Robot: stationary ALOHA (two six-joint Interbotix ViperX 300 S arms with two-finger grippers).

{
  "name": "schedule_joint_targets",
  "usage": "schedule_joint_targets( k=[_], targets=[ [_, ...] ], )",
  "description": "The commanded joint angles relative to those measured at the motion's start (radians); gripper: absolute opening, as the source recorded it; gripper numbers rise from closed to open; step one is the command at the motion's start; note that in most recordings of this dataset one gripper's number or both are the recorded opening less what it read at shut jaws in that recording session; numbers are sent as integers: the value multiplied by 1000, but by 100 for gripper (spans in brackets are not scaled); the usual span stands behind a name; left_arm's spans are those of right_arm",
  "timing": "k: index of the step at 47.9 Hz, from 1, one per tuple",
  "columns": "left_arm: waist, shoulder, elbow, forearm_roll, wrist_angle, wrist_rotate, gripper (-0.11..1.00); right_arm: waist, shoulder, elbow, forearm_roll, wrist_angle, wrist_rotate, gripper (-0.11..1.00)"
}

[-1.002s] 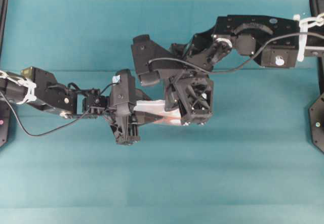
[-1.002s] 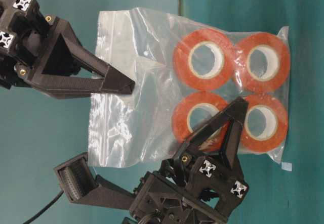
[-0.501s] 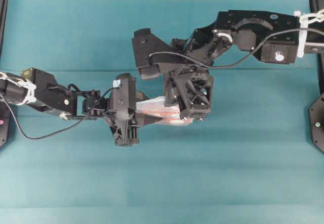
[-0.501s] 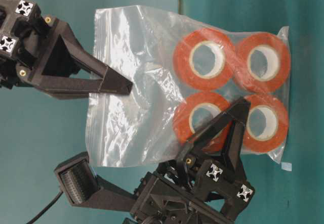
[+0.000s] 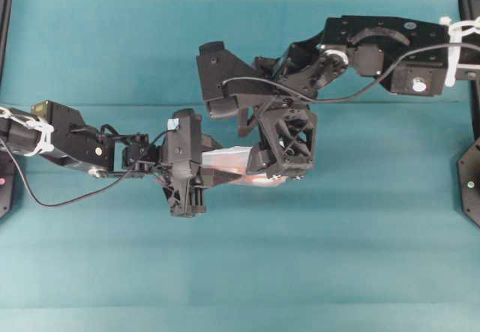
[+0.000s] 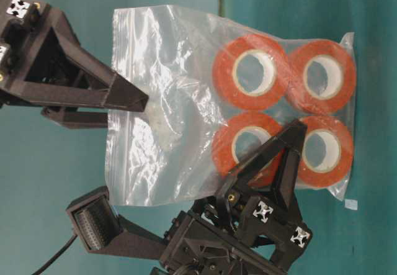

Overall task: Hand over the clear zip bag and make it stand upright.
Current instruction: 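Open the right gripper, releasing the bag to the left gripper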

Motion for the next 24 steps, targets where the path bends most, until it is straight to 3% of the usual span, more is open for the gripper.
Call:
schedule_joint_targets(
  k=[1, 24],
  targets=[
    [-3, -5, -9, 2, -3, 2, 24, 3, -43, -8, 3, -5, 6, 87],
    [-3, -5, -11, 2, -5, 0, 24, -12, -170, 66, 3, -34, 3, 87]
  ],
)
